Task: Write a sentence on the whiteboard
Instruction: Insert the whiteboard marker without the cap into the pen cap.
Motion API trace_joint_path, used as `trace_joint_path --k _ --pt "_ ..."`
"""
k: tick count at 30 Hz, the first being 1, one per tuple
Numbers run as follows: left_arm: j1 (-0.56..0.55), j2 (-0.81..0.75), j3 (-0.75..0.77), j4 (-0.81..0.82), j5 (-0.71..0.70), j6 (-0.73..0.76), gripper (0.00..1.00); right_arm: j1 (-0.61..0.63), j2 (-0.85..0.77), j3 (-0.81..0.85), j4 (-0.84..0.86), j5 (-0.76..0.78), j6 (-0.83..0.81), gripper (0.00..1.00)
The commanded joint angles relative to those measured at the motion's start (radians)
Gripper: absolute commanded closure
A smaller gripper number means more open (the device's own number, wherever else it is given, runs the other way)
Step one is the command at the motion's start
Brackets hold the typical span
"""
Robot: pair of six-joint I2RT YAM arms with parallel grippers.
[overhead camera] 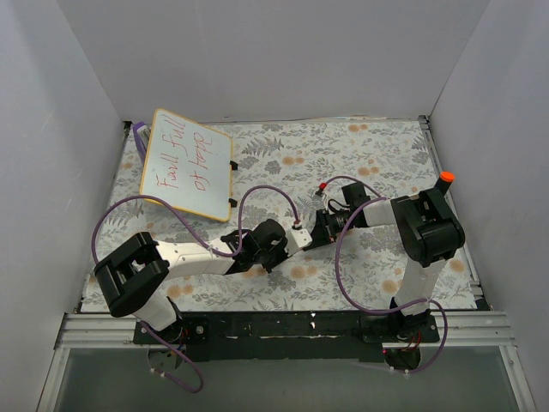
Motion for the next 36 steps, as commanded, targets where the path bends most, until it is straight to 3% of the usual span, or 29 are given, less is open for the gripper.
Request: trace_joint_path --k 1,21,28,34,36 --pt "-0.006 -0.021 0.014 0.039 0.034 -0.005 1.0 0.01 0.005 0.033 0.013 -0.032 0.008 0.99" --pt "-0.005 0.071 0.075 0.279 0.025 -0.062 0.99 0.044 0.036 0.05 0.006 -0.102 0.009 0.99" --pt "-0.004 0.034 0.069 0.263 -0.024 -0.088 0.77 0.027 0.034 0.059 -0.02 -0.079 -0.018 0.99" --pt "-0.004 -0.062 -0.013 0.243 -0.03 -0.148 0.7 0.023 0.04 0.07 -0.062 -0.055 -0.05 0.99" --pt "-0.004 -0.107 -0.037 0.24 -0.029 -0.163 0.64 0.023 0.045 0.071 -0.068 -0.049 -0.057 0.99"
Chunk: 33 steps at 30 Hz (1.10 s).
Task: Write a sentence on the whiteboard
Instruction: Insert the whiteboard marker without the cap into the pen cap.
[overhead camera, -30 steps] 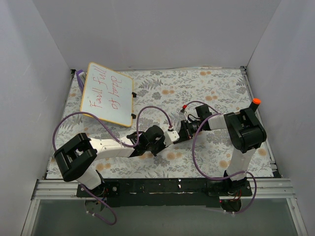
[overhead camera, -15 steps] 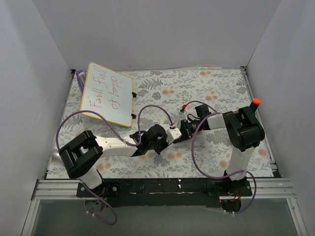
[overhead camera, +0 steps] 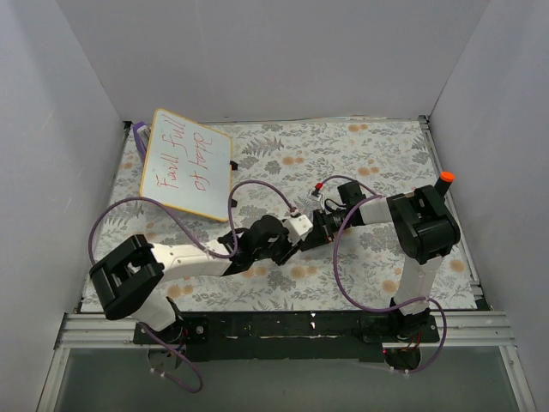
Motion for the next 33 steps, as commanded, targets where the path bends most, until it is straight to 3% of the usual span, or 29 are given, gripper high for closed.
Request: trace_joint_path --k 1,2,3,4,5,6,7,13,28,32,33 --pt "-0.004 -0.127 -0.047 0.029 -0.018 -0.058 0.6 0.003 0.009 0.034 -0.04 -0.023 -0.043 0.99" --pt "-0.004 -0.145 -0.053 0.019 -0.019 -0.063 0.58 0.001 0.011 0.032 -0.041 -0.02 -0.046 0.99" --pt "-0.002 -0.162 -0.071 0.015 -0.027 -0.068 0.46 0.003 0.009 0.032 -0.044 -0.018 -0.046 0.99" --pt "-0.002 -0.206 -0.085 0.024 -0.05 -0.071 0.4 0.003 0.009 0.034 -0.045 -0.017 -0.048 0.99" --pt "-0.001 -0.226 -0.1 0.026 -0.064 -0.074 0.19 0.003 0.009 0.034 -0.045 -0.017 -0.048 0.99" --pt "-0.001 -0.251 -0.137 0.032 -0.085 -0.08 0.07 0.001 0.009 0.034 -0.047 -0.017 -0.048 0.99" --pt "0.002 -0.289 -0.154 0.038 -0.101 -0.095 0.02 0.003 0.006 0.034 -0.047 -0.015 -0.051 0.99" --pt "0.053 -0.282 -0.168 0.016 0.0 -0.141 0.02 0.003 0.006 0.034 -0.047 -0.018 -0.048 0.99" --pt "-0.013 0.013 -0.062 0.033 0.022 -0.111 0.22 0.001 0.012 0.034 -0.036 -0.04 -0.026 0.99" --pt "-0.013 0.102 0.005 -0.025 -0.01 -0.107 0.51 0.0 0.009 0.034 -0.034 -0.041 -0.026 0.99" --pt "-0.015 0.112 0.026 -0.037 -0.013 -0.104 0.68 -0.002 0.008 0.034 -0.037 -0.043 -0.026 0.99"
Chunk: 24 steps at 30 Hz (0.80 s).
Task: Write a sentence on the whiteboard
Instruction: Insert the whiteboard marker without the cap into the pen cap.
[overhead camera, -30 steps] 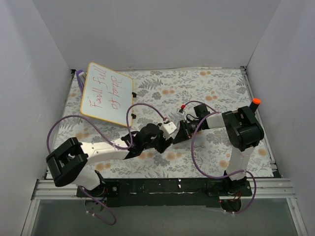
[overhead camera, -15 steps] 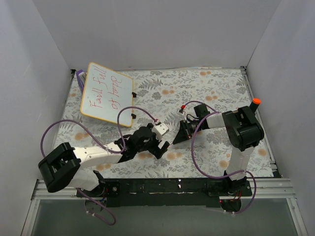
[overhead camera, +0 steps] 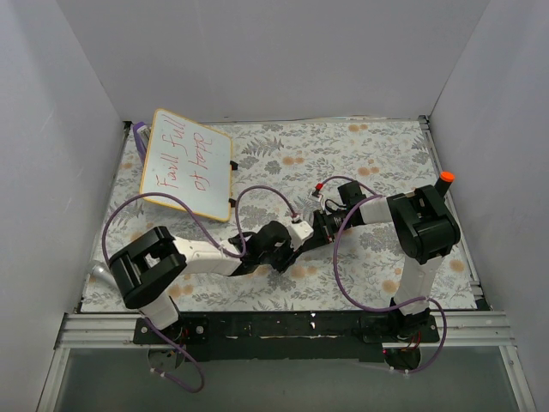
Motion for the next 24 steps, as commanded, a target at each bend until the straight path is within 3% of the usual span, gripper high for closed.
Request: trace_joint_path --k 1,2,3,10,17,24 --pt "-0.006 0.059 0.083 -0.072 -0.036 0.018 0.75 -0.001 0.008 0.029 0.005 -0.04 0.004 0.99" --pt "-0.006 0.066 0.091 -0.086 -0.04 0.025 0.84 -0.001 0.009 0.029 0.003 -0.038 0.002 0.99" --pt "-0.008 0.07 0.097 -0.098 -0.042 0.028 1.0 -0.001 0.008 0.029 0.005 -0.038 0.004 0.99" --pt "-0.006 0.049 0.181 -0.101 -0.016 0.076 1.0 0.014 0.012 0.028 0.006 -0.033 0.01 0.99" --pt "0.006 0.168 0.452 -0.095 -0.042 0.17 1.0 0.043 0.012 0.02 0.014 -0.034 0.01 0.99" --pt "0.04 0.204 0.554 -0.026 0.035 0.168 1.0 0.081 0.022 0.018 0.018 -0.032 0.036 0.99"
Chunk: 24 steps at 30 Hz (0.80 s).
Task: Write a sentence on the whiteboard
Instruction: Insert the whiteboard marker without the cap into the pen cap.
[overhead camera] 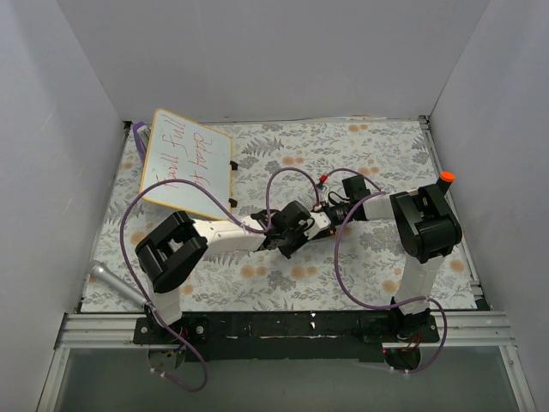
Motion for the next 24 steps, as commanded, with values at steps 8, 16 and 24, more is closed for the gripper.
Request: trace_joint_path --k 8,16,24 --pt "0.022 -0.11 0.011 0.507 0.059 -0.054 1.0 0.094 0.018 -0.001 -0.053 -0.041 0.003 0.99" --pt "0.025 -0.243 -0.173 0.457 0.053 -0.116 0.83 0.046 0.022 0.003 -0.07 -0.038 -0.001 0.99" --pt "0.023 -0.338 -0.285 0.454 0.018 -0.158 0.46 0.045 0.028 0.009 -0.085 -0.032 -0.029 0.99"
